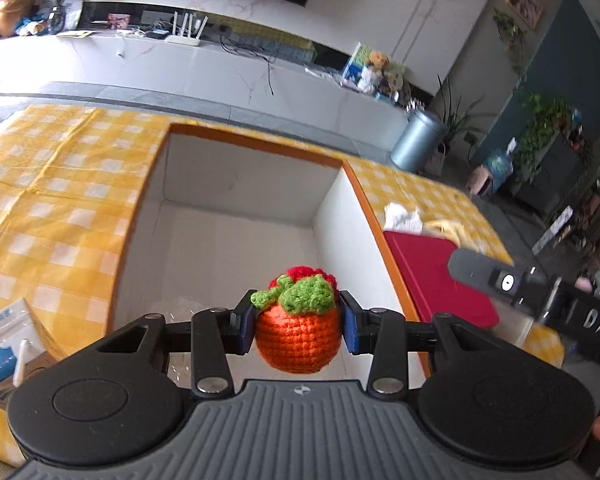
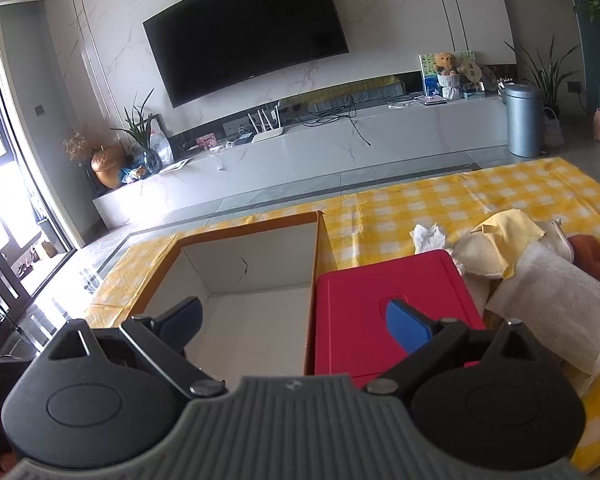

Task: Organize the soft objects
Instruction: 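Lower the orange fruit into the cardboard box and open the left tool, then move the right tool back to the pile toward the white mesh bag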

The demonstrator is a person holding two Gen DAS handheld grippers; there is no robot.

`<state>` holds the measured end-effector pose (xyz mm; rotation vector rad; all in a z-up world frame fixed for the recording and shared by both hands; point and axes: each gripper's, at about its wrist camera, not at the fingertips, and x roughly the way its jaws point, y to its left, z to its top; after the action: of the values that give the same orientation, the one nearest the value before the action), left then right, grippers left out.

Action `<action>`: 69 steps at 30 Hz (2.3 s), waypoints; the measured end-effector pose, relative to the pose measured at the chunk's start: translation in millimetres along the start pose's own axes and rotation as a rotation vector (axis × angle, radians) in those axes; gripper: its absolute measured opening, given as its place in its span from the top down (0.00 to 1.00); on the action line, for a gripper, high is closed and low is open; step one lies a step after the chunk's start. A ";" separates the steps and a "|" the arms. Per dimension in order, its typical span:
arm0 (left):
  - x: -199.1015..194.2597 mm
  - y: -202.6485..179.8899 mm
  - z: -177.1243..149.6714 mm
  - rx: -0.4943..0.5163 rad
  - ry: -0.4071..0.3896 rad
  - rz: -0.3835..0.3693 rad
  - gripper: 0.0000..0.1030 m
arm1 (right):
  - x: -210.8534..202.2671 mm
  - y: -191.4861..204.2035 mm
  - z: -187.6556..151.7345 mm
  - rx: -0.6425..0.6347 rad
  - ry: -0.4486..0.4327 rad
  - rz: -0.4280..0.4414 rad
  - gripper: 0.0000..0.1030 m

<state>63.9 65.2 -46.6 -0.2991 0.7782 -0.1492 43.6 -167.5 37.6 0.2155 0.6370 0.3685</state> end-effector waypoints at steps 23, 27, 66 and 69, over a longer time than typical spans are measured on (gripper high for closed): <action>16.9 -35.6 -24.7 0.278 0.203 0.388 0.26 | 11.3 -13.5 -1.9 0.083 0.055 -0.002 0.06; -1.5 -40.1 -22.2 0.316 0.068 0.384 0.10 | 13.0 -12.7 -1.9 0.077 0.064 -0.005 0.06; -19.3 -149.6 -8.4 0.300 -0.112 0.125 0.11 | -28.4 -209.1 -18.2 0.321 0.205 -0.377 0.03; -5.4 -159.0 -9.2 0.294 -0.091 0.120 0.11 | -7.6 -193.7 -21.3 0.263 0.273 -0.327 0.03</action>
<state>50.1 -86.1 1.6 0.0196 0.6712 -0.1337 76.9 -345.7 -34.5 0.3099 0.9752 -0.0043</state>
